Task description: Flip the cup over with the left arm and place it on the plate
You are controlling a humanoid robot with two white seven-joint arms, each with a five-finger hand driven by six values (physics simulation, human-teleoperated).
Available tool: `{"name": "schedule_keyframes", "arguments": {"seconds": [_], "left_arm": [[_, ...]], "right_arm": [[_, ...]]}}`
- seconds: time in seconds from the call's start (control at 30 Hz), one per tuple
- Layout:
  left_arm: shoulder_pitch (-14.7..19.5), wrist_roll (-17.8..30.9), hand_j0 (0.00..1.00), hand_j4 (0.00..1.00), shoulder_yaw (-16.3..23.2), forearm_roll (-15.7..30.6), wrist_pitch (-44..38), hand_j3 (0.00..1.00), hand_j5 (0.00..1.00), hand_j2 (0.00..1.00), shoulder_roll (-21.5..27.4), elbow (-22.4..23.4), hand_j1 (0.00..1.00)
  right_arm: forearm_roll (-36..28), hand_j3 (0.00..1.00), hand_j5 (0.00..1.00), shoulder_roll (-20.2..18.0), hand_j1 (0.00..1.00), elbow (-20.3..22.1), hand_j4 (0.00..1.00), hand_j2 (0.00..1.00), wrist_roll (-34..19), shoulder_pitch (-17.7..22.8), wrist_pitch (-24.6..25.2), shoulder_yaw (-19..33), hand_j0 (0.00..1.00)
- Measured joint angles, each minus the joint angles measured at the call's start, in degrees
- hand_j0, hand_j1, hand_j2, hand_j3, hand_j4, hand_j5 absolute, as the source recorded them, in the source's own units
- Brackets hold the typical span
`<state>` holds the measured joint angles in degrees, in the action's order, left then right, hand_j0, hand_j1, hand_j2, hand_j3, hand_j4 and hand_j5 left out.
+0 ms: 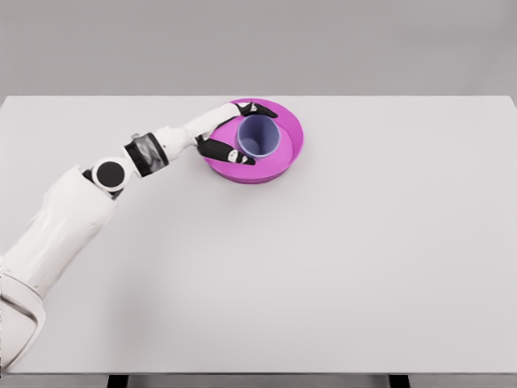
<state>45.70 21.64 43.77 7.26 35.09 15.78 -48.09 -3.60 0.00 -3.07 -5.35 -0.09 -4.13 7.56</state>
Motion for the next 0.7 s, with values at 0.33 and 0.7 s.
{"name": "schedule_keyframes", "arguments": {"seconds": [0.33, 0.7], "left_arm": [[0.4, 0.0, 0.79, 0.79, 0.0, 0.9, 0.0, 0.79, 0.79, 0.79, -1.9, 1.8, 0.79], [1.1, -0.1, 0.85, 0.85, -0.1, 2.1, 0.0, 0.85, 0.85, 0.85, -4.5, 5.9, 0.85]], "right_arm": [[0.0, 1.00, 1.00, 0.0, 1.00, 0.0, 1.00, 1.00, 0.0, 0.0, 0.0, 0.0, 1.00], [0.0, 1.00, 1.00, 0.0, 1.00, 0.0, 1.00, 1.00, 0.0, 0.0, 0.0, 0.0, 1.00]]}}
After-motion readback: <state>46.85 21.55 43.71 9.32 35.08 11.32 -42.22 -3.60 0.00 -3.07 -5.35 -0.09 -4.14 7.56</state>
